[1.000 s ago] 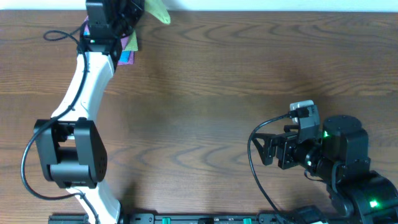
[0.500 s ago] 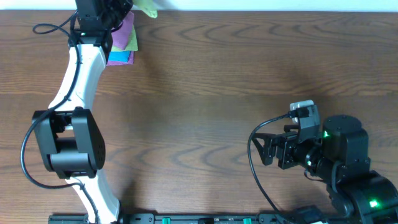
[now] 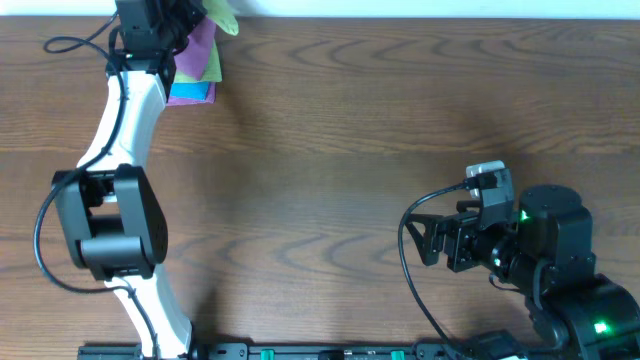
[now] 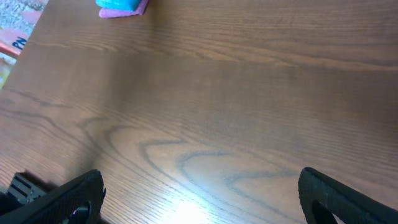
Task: Fold the cloth
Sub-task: 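Carry the green cloth to the far-left stack and lower it on top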
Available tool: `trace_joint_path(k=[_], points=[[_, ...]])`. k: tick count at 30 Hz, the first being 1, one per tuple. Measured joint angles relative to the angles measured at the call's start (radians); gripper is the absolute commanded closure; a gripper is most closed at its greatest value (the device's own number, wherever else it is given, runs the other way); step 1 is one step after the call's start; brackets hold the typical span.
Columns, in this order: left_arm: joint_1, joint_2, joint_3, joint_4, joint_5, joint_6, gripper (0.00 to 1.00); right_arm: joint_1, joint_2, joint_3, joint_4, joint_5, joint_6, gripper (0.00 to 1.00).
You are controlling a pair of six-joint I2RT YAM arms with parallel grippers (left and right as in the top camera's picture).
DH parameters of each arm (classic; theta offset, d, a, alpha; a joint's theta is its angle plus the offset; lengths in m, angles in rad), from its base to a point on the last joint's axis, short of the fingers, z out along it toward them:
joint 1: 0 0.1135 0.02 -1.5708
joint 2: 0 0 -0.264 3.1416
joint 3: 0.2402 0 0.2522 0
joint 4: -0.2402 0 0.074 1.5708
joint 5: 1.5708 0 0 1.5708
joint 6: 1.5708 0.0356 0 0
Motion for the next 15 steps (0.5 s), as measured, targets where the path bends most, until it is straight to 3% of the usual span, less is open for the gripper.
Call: trace_joint_path(k=[15], points=[[0.065, 0.105, 0.0, -0.008, 0.0, 0.011, 0.94, 0.0, 0.0, 0.0, 0.0, 0.0, 0.0, 0.01]])
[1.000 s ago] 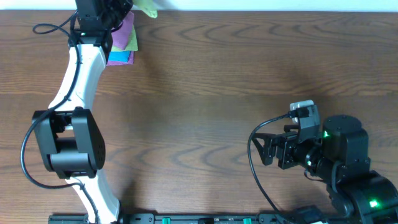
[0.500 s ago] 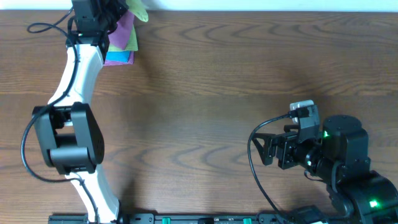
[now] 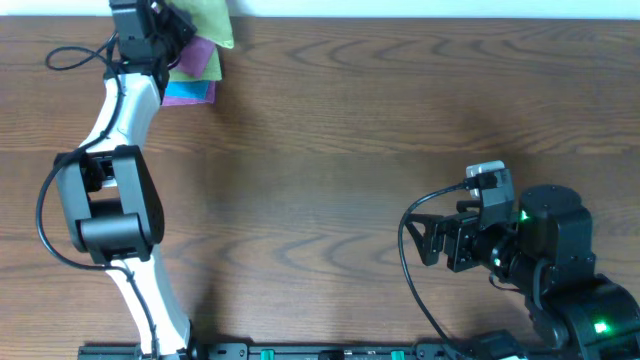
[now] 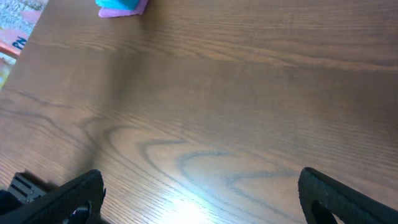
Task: Fold the cloth
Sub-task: 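Carry the green cloth to the far-left stack and lower it on top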
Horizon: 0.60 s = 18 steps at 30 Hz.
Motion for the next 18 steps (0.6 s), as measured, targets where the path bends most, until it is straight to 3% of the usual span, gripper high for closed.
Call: trace_joint_path(k=[18], points=[[0.058, 0.003, 0.0, -0.138, -0.03, 0.066, 0.94, 0.0, 0.0, 0.0, 0.0, 0.0, 0.0, 0.01]])
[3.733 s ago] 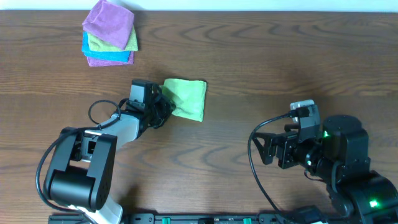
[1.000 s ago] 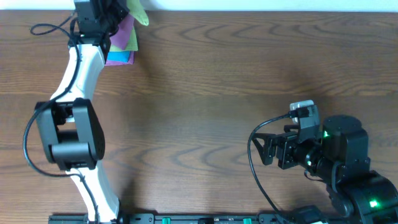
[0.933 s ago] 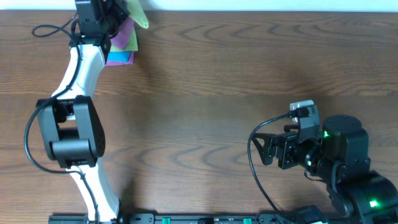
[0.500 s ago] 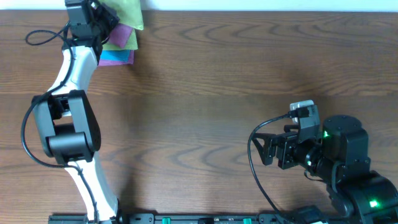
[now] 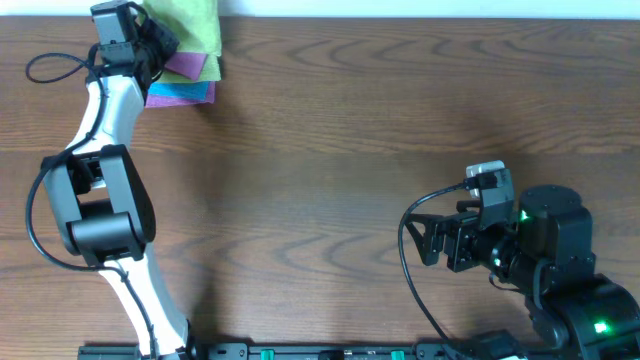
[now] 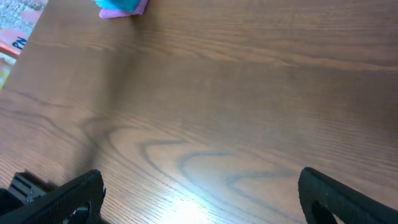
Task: Fold the cloth
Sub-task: 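Carry the green cloth to the far-left stack and lower it on top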
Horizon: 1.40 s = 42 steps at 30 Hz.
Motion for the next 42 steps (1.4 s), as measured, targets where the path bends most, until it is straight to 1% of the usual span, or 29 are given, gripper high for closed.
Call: trace_joint_path(k=[10, 16, 25, 36, 39, 42], points=[[0.001, 0.0, 0.0, -0.025, -0.061, 0.052, 0.94, 0.0, 0.0, 0.0, 0.0, 0.0, 0.0, 0.01], [0.001, 0.0, 0.0, -0.029, -0.08, 0.071, 0.89, 0.0, 0.0, 0.0, 0.0, 0.0, 0.0, 0.01], [0.001, 0.0, 0.0, -0.034, -0.098, 0.094, 0.88, 0.0, 0.0, 0.0, 0.0, 0.0, 0.0, 0.01], [0.001, 0.0, 0.0, -0.056, -0.164, 0.11, 0.88, 0.0, 0.0, 0.0, 0.0, 0.0, 0.0, 0.01], [0.001, 0.0, 0.0, -0.057, -0.179, 0.114, 0.84, 0.0, 0.0, 0.0, 0.0, 0.0, 0.0, 0.01], [0.001, 0.0, 0.0, -0.058, -0.184, 0.129, 0.78, 0.0, 0.0, 0.0, 0.0, 0.0, 0.0, 0.01]])
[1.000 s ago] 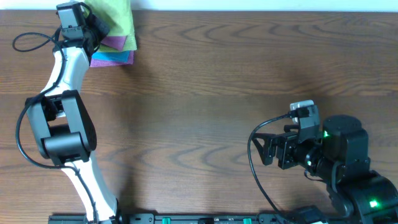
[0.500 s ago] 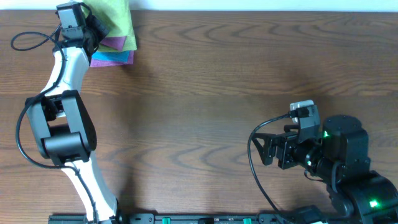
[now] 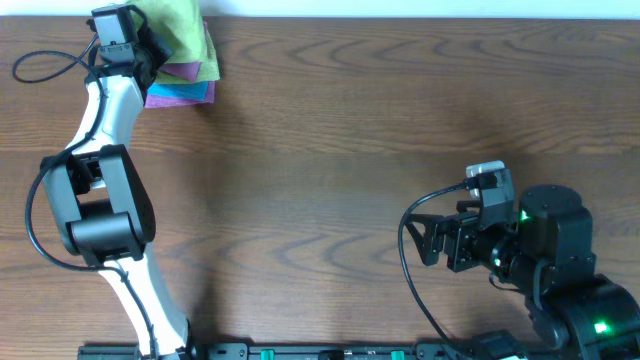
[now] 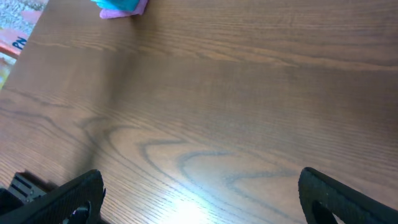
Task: Fold the cloth
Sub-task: 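Carry the green cloth to the far-left stack and lower it on top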
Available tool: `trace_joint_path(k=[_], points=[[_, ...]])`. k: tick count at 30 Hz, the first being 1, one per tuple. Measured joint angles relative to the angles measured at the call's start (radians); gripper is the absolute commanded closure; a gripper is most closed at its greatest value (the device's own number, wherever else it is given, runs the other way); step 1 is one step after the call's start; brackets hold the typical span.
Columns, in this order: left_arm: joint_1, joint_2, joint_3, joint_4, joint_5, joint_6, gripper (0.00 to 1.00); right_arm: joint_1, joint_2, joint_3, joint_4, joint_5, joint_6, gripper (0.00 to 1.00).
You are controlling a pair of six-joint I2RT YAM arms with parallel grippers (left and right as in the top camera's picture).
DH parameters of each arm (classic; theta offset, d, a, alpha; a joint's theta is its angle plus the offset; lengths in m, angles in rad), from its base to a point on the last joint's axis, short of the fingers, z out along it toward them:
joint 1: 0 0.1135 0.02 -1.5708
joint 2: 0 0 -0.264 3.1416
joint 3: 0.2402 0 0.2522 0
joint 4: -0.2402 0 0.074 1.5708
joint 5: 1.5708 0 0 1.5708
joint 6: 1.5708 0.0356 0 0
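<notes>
At the table's far left corner lies a stack of cloths: a green cloth point(image 3: 186, 34) on top, a purple one point(image 3: 192, 72) under it and a blue one point(image 3: 180, 93) at the bottom. My left gripper point(image 3: 149, 45) reaches there and sits at the green cloth's left edge, shut on it; the wrist hides most of the fingers. My right gripper point(image 3: 424, 241) hovers open at the near right, nothing between its fingers point(image 4: 68, 196). The right wrist view shows only the blue cloth point(image 4: 117, 5) and a purple edge, far off.
The table's back edge point(image 3: 400, 16) runs just behind the stack. A black cable point(image 3: 40, 62) loops left of the left arm. Printed items point(image 4: 13, 38) lie beyond the table's left edge in the right wrist view. The right arm's base point(image 3: 560, 270) fills the near right corner.
The green cloth has shifted a little left and down and now covers more of the purple cloth. The left wrist has barely moved. The right arm has stayed put.
First the left gripper was over the stack's right part, with only a bit of green cloth showing to its right. Over the later moments the wrist stood further left and more green cloth showed, until it lay spread over the stack. The right gripper stayed open and still.
</notes>
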Motion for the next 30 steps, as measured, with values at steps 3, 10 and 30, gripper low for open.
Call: trace_joint_path(k=[3, 10, 30], points=[[0.0, 0.0, 0.0, 0.0, 0.0, 0.007, 0.74, 0.0, 0.0, 0.0, 0.0, 0.0, 0.0, 0.01], [0.0, 0.0, 0.0, -0.004, 0.0, 0.031, 0.62, 0.0, 0.0, 0.0, 0.0, 0.0, 0.0, 0.01], [0.0, 0.0, 0.0, -0.006, 0.0, 0.054, 0.55, 0.0, 0.0, 0.0, 0.0, 0.0, 0.0, 0.01]])
